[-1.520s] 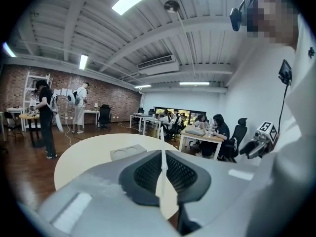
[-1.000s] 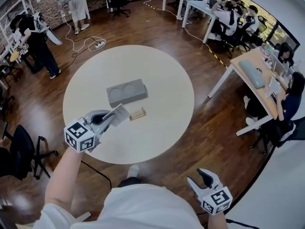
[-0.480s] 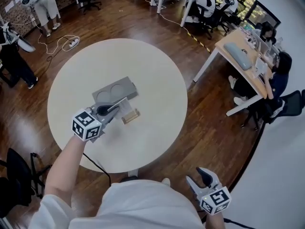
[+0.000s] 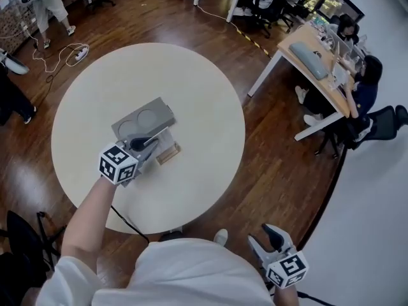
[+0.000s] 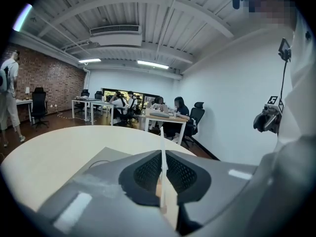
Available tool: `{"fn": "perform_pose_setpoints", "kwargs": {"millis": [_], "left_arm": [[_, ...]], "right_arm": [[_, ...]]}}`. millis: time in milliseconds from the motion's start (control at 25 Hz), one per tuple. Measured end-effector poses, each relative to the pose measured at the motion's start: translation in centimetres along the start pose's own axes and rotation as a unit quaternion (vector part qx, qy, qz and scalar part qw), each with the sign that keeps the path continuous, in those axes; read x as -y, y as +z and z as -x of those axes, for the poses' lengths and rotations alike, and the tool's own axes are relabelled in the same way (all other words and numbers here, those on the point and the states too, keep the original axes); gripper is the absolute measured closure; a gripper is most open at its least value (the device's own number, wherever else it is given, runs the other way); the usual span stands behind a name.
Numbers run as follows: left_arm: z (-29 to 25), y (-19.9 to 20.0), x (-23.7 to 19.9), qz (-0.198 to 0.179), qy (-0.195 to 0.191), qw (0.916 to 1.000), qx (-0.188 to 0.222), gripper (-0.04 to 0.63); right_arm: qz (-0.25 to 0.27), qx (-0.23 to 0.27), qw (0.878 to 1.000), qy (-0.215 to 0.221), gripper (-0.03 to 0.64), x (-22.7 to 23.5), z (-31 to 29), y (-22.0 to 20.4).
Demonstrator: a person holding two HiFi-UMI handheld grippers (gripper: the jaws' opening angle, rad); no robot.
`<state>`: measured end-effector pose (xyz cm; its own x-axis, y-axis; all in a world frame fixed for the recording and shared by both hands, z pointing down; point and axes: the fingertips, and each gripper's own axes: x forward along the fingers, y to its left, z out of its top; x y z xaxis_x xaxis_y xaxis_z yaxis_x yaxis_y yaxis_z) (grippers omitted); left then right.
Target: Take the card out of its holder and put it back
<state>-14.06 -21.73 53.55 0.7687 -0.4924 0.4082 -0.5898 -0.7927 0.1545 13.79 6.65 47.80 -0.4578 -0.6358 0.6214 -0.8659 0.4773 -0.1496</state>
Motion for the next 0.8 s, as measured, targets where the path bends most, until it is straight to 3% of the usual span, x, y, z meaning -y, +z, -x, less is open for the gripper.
{"fn": "perform_pose_setpoints", "kwargs": {"millis": [800], "left_arm": [[-1.4,-0.8,-0.3,0.013,0.002,0.9998,-0.012,0.58]], "right_arm": [[-0.003,-0.005,1.0,0.002,0.402,1.2,-0.5,0.5]]}}
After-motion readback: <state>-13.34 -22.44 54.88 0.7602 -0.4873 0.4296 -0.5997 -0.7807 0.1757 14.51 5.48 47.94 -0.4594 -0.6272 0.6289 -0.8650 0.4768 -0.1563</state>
